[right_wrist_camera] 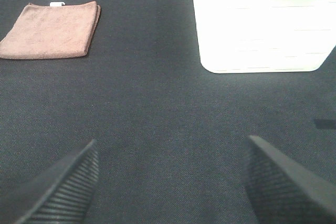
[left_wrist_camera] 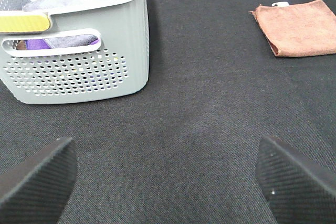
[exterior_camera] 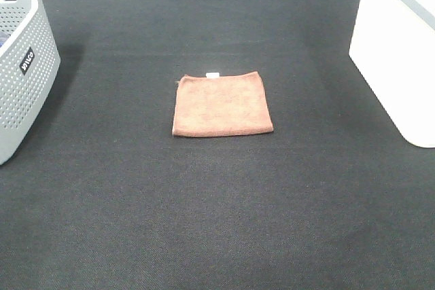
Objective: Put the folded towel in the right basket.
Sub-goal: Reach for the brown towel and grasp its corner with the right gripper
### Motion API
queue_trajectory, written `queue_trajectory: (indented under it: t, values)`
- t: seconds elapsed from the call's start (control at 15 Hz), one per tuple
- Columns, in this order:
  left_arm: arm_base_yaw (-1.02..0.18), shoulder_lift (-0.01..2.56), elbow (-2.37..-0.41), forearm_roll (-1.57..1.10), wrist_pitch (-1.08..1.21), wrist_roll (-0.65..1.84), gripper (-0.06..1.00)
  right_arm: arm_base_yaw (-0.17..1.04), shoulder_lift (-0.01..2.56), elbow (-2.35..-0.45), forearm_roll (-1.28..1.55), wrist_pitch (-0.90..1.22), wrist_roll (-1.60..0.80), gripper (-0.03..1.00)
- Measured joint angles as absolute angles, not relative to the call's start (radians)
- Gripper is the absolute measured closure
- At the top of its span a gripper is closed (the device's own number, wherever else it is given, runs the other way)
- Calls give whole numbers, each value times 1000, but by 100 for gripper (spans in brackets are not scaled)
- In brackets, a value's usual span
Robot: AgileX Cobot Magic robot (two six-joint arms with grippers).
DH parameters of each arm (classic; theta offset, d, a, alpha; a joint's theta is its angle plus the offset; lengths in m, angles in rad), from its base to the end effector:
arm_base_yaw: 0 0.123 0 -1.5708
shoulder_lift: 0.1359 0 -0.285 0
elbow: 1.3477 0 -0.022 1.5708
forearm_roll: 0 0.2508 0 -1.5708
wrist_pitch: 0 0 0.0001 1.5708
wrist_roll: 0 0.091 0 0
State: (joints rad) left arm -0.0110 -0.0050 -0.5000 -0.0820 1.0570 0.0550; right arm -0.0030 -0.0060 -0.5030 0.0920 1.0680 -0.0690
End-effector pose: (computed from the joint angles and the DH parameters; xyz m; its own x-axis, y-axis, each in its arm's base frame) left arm -0.0057 -0.0064 0.2778 -0.4458 0.0195 -0.8949 0.0813 0.9965 -0.0188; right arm -0.0066 0.0073 0.2778 -0.4511 -0.0231 -0.8922 -0.0799 0.9967 0.0145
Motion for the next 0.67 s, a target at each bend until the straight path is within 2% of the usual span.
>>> queue_trajectory:
  t: [0.67]
  values:
    - [-11,-5,-500,-82,1057,55,7,-3,-6,-503,92,1068,-69,25]
